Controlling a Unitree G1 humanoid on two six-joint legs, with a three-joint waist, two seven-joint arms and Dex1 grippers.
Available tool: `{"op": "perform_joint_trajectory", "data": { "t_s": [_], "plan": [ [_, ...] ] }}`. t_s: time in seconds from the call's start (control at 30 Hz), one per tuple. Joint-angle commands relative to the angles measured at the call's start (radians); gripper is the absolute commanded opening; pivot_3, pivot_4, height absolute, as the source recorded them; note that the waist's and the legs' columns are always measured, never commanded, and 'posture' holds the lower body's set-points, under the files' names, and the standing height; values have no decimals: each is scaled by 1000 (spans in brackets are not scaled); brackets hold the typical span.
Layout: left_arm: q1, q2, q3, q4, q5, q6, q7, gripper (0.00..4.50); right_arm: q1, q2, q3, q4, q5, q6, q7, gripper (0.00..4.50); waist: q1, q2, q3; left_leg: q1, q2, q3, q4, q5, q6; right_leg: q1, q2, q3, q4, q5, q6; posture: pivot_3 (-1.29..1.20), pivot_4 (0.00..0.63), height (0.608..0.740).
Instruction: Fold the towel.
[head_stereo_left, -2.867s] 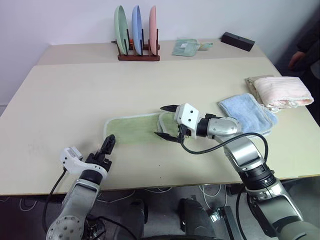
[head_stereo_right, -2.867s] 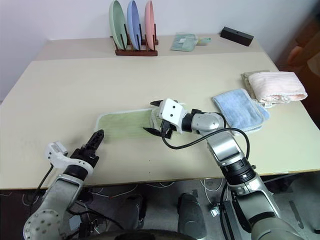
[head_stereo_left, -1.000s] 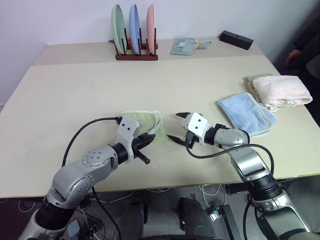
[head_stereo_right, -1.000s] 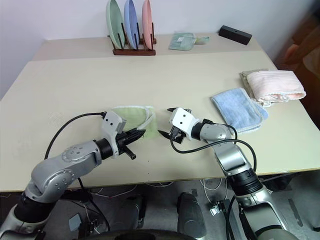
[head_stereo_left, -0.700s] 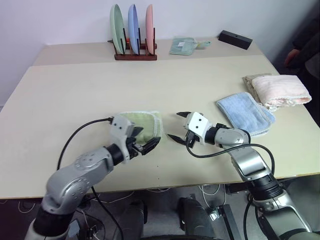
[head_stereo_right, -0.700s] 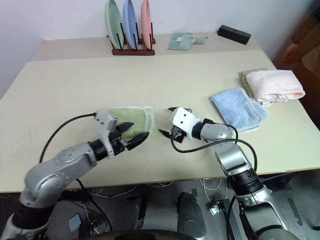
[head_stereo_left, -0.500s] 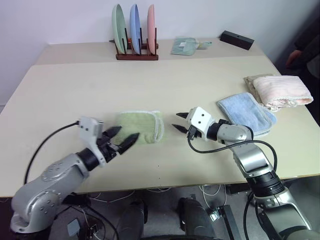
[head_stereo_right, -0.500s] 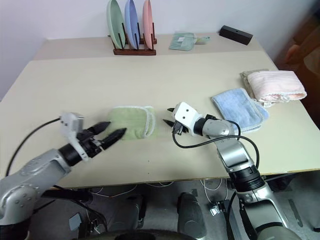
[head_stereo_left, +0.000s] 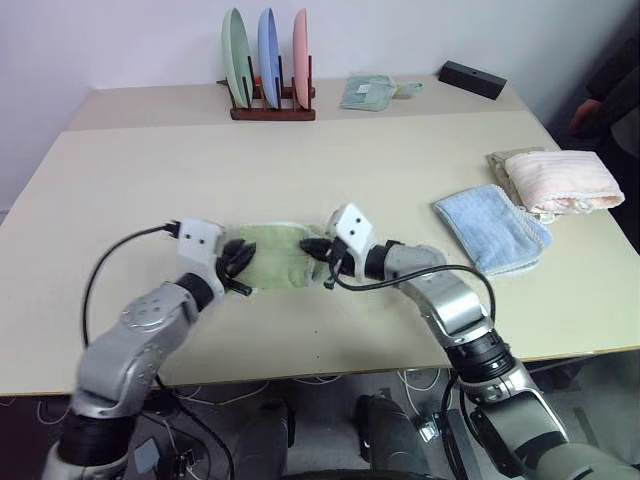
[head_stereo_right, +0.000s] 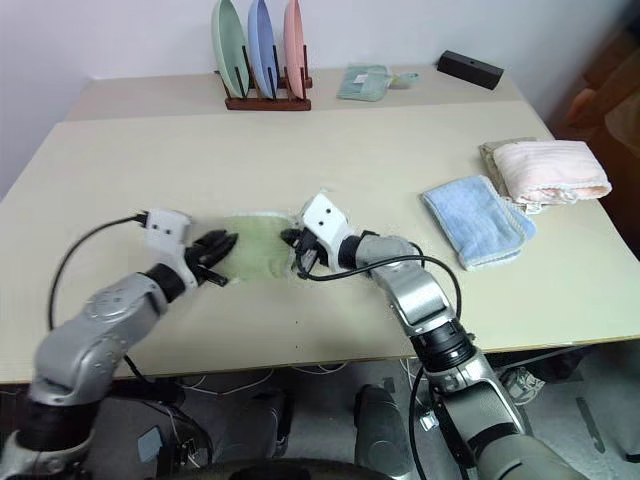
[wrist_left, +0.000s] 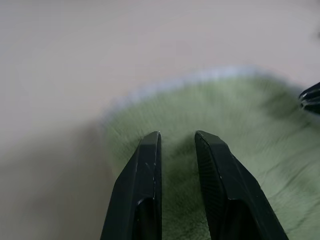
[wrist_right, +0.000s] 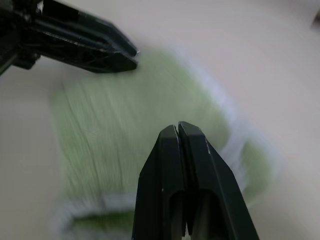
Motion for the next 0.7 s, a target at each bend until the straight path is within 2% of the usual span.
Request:
{"op": "perform_joint_trajectory", "data": {
  "t_s": [0.03,0.2,0.33,0.37,0.43,0.47,0.6,0.63,0.67,0.7],
  "plan": [
    [12,-5,-36,51,88,-51,-25,1073,9,3,26,57,-60,-19,-43,0,0,0,0,0,0,0,0,0,0,0,0,0,0,0,0,0,150,740],
    [48,-30,-19,67,131,-100,-53,1073,30,-9,15,66,-84,-32,-62,0,1,0,-1,0,0,0,0,1,-1,0,0,0,1,0,0,0,150,740],
    [82,-60,71,-3,91,-153,-69,1073,27,-10,-54,5,-28,-51,-49,0,2,0,-1,0,0,-1,0,1,-1,0,0,0,1,0,0,0,150,740],
    [85,-82,130,-26,36,-148,-63,1035,23,-15,-77,-20,-2,-46,-33,245,2,0,-1,0,0,-1,0,1,-2,0,0,0,1,0,0,0,150,740],
    [94,-89,253,-45,-30,-121,-43,1592,18,-57,-97,-81,30,-57,27,812,4,0,0,-1,0,-1,1,1,-2,-1,0,0,1,0,0,0,150,740],
    [101,-84,292,-50,-48,-107,-41,1887,19,-75,-98,-103,38,-60,50,1259,3,0,0,-1,0,-1,1,1,-2,-1,0,0,1,0,0,0,150,740],
    [144,-79,432,-55,-164,-18,-27,3800,28,-135,-113,-176,84,-53,121,3209,-4,0,0,0,1,0,-1,1,-2,-1,0,0,1,0,0,0,150,740],
    [154,-84,453,-58,-209,22,-21,4408,29,-146,-114,-192,93,-47,135,3818,-3,0,0,0,1,-1,-1,1,-1,-1,0,0,1,0,0,0,150,740],
    [162,-86,458,-63,-240,57,-15,4500,29,-155,-111,-204,98,-44,146,4287,-2,0,0,0,1,-1,-1,1,-2,-1,0,0,1,0,0,0,150,740],
    [168,-89,457,-68,-262,87,-8,4500,28,-163,-108,-214,101,-45,157,4466,-1,0,0,0,1,-1,0,1,-2,-1,0,0,1,0,0,0,150,740]
  ]
}}
